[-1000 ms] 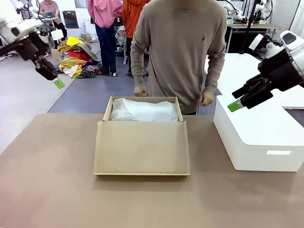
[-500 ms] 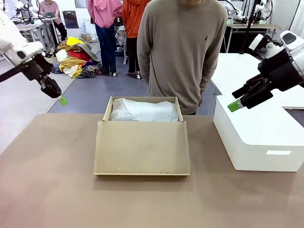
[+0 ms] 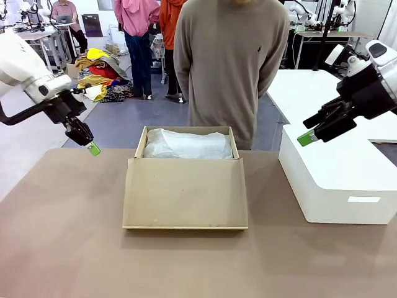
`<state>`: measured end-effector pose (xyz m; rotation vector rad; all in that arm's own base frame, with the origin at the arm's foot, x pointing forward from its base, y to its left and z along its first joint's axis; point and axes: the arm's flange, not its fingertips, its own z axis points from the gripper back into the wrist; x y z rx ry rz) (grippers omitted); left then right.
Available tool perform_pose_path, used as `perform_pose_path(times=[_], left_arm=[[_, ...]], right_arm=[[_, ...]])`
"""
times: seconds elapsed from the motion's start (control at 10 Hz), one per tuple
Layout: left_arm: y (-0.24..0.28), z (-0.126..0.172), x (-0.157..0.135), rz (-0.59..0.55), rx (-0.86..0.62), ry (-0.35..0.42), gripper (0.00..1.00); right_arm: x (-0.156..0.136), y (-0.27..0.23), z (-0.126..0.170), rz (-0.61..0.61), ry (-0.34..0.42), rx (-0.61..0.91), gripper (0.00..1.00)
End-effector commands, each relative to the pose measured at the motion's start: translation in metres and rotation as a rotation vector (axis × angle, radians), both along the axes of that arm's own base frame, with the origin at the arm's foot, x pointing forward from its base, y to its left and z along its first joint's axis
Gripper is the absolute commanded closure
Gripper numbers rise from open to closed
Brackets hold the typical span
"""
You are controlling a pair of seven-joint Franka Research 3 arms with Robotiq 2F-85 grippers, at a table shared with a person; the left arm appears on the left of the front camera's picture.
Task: Pack the shoes into the box.
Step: Close the Shoes Box.
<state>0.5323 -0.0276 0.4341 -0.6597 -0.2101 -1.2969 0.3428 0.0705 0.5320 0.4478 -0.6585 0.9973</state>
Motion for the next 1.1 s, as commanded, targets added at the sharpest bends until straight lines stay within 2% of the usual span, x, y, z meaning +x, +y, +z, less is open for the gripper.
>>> perform_pose_path(times=[0.0,0.6,0.7,1.0], left_arm=[[0.004,0.003,-0.002,0.021,0.002,-0.018,1.00],[0.005,0.002,0.002,0.012,0.003,-0.010,1.00],[0.004,-0.006,0.009,-0.012,0.003,0.006,1.00],[-0.002,-0.038,0.018,-0.076,-0.031,-0.014,1.00]], right_arm=[[0.001,0.000,0.000,0.012,-0.004,0.018,0.00],[0.001,0.000,0.000,0.012,-0.004,0.018,0.00],[0.001,0.000,0.000,0.012,-0.004,0.018,0.00],[0.001,0.000,0.000,0.012,-0.004,0.018,0.00]])
